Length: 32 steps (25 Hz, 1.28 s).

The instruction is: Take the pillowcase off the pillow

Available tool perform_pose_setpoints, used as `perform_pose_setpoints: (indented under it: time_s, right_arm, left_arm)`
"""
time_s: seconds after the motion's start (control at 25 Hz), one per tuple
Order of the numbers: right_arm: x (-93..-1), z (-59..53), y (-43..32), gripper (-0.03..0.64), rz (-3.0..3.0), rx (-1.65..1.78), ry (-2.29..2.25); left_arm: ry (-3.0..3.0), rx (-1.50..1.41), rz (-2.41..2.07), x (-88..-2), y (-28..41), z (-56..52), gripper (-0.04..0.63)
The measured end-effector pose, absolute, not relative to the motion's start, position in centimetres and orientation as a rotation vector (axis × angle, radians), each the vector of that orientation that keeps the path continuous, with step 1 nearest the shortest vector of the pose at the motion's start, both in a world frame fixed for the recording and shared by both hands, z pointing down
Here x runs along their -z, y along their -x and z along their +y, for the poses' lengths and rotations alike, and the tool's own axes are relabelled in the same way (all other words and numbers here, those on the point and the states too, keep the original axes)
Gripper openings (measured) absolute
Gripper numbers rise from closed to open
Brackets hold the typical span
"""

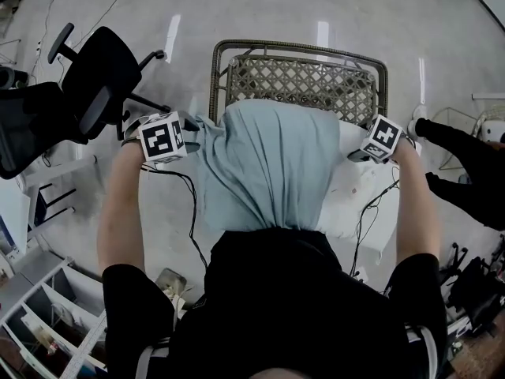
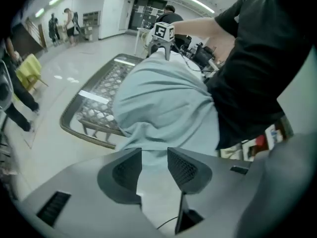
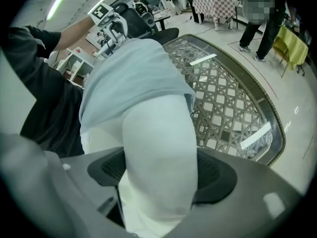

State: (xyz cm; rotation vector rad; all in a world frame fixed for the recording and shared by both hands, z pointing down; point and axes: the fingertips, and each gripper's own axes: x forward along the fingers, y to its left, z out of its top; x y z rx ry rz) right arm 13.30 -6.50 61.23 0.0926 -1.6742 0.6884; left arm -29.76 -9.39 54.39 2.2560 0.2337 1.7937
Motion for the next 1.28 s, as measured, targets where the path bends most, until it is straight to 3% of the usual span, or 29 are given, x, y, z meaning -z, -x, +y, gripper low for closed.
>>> perform_pose_setpoints:
  time_s: [0.2, 0.44, 0.64, 0.68, 0.76, 0.84, 1.08, 1.28]
  right_arm:
    - [-60.2, -7.7, -13.1, 0.402, -1.718, -0.683, -0.147]
    - [-59.7, -9.0, -12.2, 0.397, -1.746, -0.657, -0.164]
    - [-60.9, -8.1, -10.3, 0.400, -1.798, -0.695, -0.053]
    - [-61.5, -8.0, -9.9, 0.408, -1.802, -0.710, -0.035]
    - [-62.8, -7.9, -9.5, 0.411, -1.797, -0.734, -0.011]
    - [-63.9, -7.5, -9.2, 0.413, -1.789, -0.758, 0.016]
    - [-63.4, -6.5, -9.3, 0.311, -1.796, -0.785, 0.017]
    - [-62.0, -6.3, -9.3, 0.255, -1.879, -0.810, -0.055]
  left_arm:
    - [-2.284, -1.655, 0.262, -52.3, 28.8, -10.5, 0.166]
    - [-2.303, -1.889, 0.180, -60.9, 24.3, -15.7, 0.209]
    - [-2.333, -1.765, 0.220, -64.3, 21.4, -15.4, 0.209]
    - [-2.324, -1.771, 0.231, -64.7, 21.4, -15.3, 0.197]
    - [-2.291, -1.804, 0.257, -65.2, 21.6, -15.0, 0.081]
    - [-2.260, -1.847, 0.269, -65.5, 21.8, -14.7, 0.025]
    - [-2.197, -2.079, 0.273, -64.7, 25.2, -14.3, 0.011]
    - [-2.243, -2.045, 0.184, -62.9, 28.2, -12.9, 0.009]
